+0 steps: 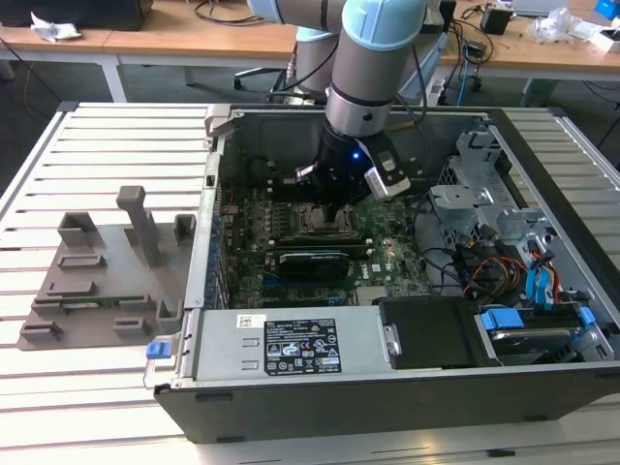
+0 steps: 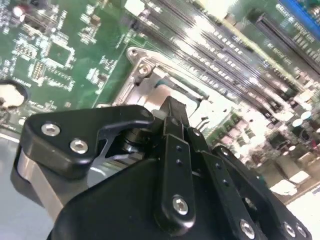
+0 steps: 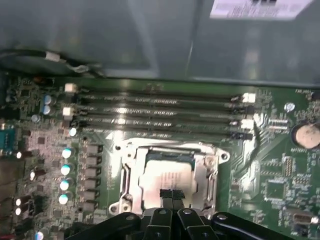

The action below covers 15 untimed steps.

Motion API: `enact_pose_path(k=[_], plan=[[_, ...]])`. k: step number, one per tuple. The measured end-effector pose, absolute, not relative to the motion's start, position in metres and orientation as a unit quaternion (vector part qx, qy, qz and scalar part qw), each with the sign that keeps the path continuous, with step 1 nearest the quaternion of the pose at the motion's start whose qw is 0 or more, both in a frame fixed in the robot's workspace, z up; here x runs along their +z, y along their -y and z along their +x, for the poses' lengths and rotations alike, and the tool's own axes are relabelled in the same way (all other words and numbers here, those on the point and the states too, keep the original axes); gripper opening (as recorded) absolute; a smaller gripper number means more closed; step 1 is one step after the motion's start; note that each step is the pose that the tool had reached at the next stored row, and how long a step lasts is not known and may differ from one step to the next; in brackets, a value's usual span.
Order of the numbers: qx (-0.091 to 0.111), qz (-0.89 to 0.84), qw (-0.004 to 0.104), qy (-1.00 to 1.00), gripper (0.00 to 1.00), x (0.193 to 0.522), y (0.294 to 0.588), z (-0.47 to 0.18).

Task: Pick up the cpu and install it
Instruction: 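Install the second cpu locking lever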

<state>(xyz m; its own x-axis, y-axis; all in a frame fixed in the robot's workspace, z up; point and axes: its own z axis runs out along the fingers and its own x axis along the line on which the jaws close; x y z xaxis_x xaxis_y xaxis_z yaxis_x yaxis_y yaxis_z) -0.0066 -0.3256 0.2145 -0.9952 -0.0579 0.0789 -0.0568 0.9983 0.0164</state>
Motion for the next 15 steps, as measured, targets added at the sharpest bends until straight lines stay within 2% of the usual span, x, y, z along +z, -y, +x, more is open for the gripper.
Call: enact_pose_path(k=[8,15], plan=[[-0.004,0.029,0.040,0.999,0.11,0.264,0.323,-0.006],[-0.004,0.029,0.040,0.999,0.11,0.268,0.323,-0.006]])
